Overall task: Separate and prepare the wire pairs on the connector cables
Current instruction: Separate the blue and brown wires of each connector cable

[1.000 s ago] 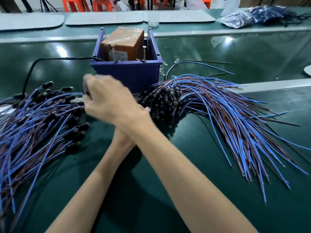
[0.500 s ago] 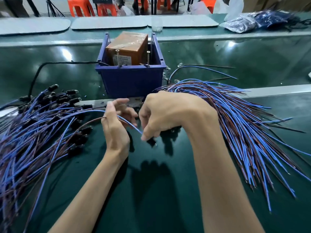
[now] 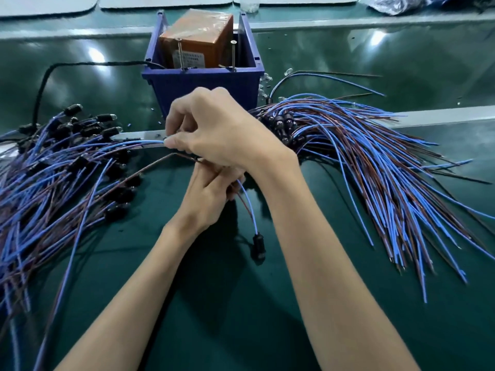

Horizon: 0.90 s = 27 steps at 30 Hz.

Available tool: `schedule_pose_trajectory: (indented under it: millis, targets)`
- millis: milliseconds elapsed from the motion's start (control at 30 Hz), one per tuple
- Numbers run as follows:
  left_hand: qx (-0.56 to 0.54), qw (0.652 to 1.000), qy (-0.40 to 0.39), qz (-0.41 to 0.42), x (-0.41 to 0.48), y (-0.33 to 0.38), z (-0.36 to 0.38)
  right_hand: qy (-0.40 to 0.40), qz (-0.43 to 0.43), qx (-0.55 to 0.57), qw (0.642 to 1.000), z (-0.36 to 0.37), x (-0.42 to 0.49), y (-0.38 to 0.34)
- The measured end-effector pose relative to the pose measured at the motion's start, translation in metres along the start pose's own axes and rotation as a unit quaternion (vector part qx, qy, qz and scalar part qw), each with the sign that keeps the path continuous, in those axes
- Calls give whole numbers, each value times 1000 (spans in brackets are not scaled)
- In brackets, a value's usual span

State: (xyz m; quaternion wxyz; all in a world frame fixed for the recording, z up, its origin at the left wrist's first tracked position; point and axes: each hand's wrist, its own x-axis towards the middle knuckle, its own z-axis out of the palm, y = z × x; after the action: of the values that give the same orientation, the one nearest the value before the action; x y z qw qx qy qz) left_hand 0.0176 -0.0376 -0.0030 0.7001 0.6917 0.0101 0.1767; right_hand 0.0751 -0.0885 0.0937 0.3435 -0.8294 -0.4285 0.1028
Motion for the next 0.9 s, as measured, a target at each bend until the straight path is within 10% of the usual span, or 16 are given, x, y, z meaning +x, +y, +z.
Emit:
schedule_pose_trajectory:
  millis: [467,900]
  targets:
    - [-107,939,327,-2,21,5,-13,70,94,4,993,-24,-8,16]
    - [48,976,214,-1,13,6,-5,170,94,43,980,-17,0,9]
